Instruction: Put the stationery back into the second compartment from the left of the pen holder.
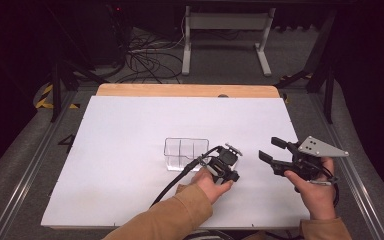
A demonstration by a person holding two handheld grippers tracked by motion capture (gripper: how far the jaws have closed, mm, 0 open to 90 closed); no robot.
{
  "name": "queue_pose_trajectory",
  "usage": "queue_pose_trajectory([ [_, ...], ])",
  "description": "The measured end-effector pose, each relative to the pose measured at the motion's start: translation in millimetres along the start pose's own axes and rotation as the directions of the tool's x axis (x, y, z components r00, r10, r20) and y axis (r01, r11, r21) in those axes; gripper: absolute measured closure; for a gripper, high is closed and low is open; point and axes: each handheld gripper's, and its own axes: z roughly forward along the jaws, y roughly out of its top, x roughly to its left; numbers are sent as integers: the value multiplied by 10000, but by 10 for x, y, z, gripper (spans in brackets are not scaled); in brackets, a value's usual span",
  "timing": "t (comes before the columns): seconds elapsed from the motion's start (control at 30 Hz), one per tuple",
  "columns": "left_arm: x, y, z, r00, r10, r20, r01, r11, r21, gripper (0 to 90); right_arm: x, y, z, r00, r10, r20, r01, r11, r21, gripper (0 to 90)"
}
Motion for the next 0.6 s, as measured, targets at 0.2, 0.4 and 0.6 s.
queue_pose_trajectory([
  [0.2,-3,6,11,9999,-78,-105,78,10000,3,585,0,-2,6,10000,-19,-64,19,10000,-5,318],
  [0.4,1,12,18,9991,-275,-322,273,9996,-70,653,4,-2,11,9999,-64,-81,65,10000,14,320],
  [0.6,11,14,20,9970,-514,-574,507,9986,-150,780,13,-10,32,9999,-77,-113,78,9999,90,322],
])
